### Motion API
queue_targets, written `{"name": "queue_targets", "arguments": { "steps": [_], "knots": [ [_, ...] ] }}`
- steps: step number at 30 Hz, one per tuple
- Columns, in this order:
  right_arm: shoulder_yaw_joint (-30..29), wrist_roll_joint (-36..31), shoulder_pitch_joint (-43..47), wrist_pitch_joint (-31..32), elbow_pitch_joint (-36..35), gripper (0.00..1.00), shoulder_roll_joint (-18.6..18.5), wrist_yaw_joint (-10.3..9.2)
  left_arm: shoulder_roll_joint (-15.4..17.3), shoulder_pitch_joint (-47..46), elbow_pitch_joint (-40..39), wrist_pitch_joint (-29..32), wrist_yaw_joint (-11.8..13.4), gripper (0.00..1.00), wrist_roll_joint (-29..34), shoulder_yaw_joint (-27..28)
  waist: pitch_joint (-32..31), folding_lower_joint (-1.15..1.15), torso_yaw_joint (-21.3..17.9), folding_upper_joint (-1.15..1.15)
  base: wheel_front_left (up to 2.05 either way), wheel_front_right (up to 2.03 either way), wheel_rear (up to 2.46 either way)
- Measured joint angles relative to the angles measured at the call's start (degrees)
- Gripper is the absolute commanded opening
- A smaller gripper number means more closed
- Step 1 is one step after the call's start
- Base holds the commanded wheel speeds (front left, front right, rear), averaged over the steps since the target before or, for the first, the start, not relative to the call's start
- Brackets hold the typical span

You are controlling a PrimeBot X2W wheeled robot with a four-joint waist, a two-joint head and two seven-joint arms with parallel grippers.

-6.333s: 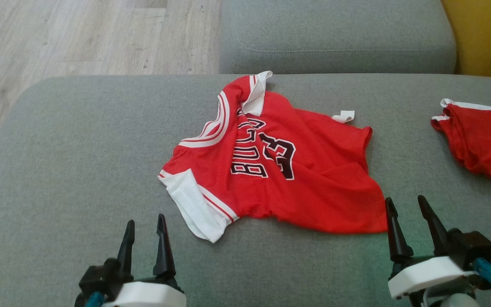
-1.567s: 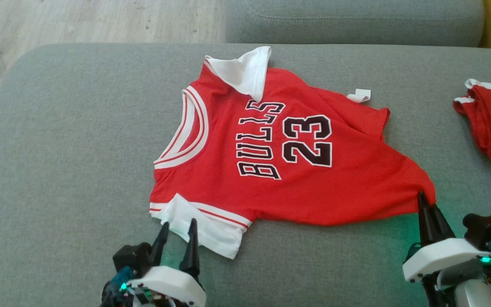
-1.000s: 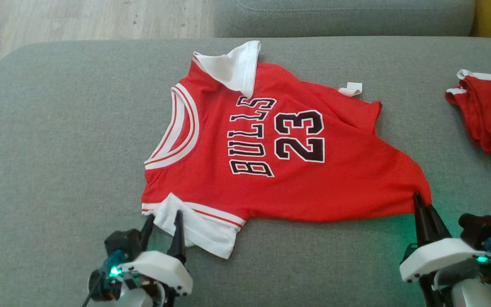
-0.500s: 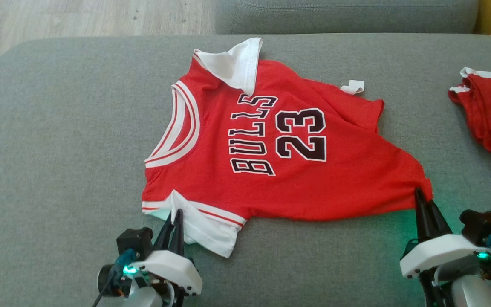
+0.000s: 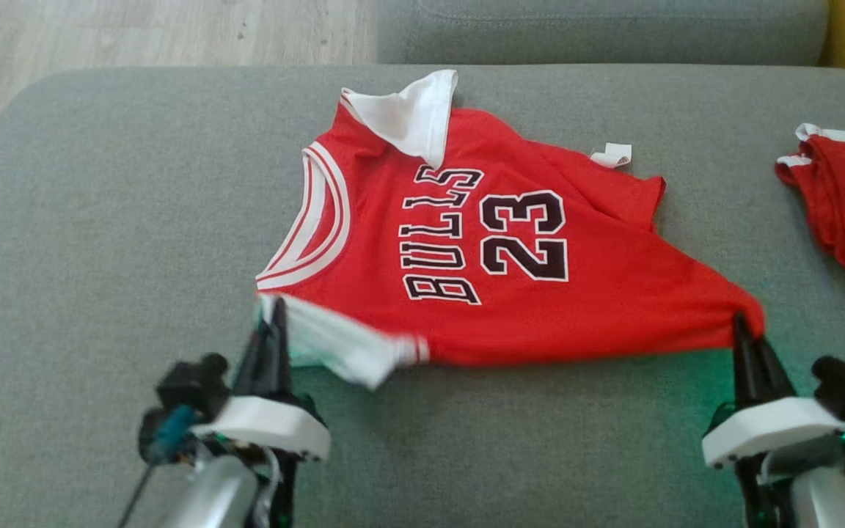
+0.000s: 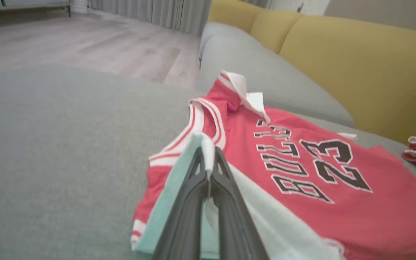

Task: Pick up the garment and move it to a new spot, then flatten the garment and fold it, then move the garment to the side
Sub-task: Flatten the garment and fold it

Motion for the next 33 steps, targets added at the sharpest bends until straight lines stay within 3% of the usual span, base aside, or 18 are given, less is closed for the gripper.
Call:
{"name": "queue_targets", "arguments": {
  "steps": [6, 13, 14, 19, 26, 33],
  "knots": [
    [-1.02, 0.11, -2.40, -0.07, -6.49, 0.00, 0.00, 0.00, 3.90, 0.07, -12.35, 0.05, 1.86, 0.00, 0.71, 2.02, -2.06, 0.00, 0.27, 0.00, 0.00, 0.00, 0.00],
    [-0.90, 0.88, -2.57, 2.49, -21.35, 0.00, 0.00, 0.00, 9.99, -1.60, -30.41, 5.43, 3.92, 0.00, 4.60, 3.42, -5.76, -0.01, 0.28, 0.00, 0.00, 0.00, 0.00],
    [-0.64, 0.87, -2.59, 4.21, -26.86, 0.00, 0.00, 0.00, 11.76, -4.18, -35.76, 7.90, 4.32, 0.00, 6.10, 3.59, -6.81, -0.01, 0.17, 0.00, 0.00, 0.00, 0.00],
    [-0.45, -0.36, -4.58, 9.33, -39.21, 0.00, -0.11, 0.00, 15.48, -16.08, -46.62, 14.99, 3.92, 0.00, 8.87, 5.17, -8.10, -0.01, -0.60, 0.00, 0.00, 0.00, 0.00],
    [-0.71, -1.72, -11.59, 15.53, -45.63, 0.00, -2.12, 0.00, 16.71, -30.86, -47.06, 21.50, -0.13, 0.00, 9.67, 4.46, -7.37, -0.01, -1.49, 0.00, 0.00, 0.00, 0.00],
    [1.30, -1.41, -19.47, 20.89, -39.58, 0.00, -4.77, 0.00, 15.18, -42.67, -34.45, 24.26, -4.43, 0.00, 9.44, 1.75, -3.11, 0.00, -2.29, 0.00, 0.00, 0.00, 0.00]
  ]
}}
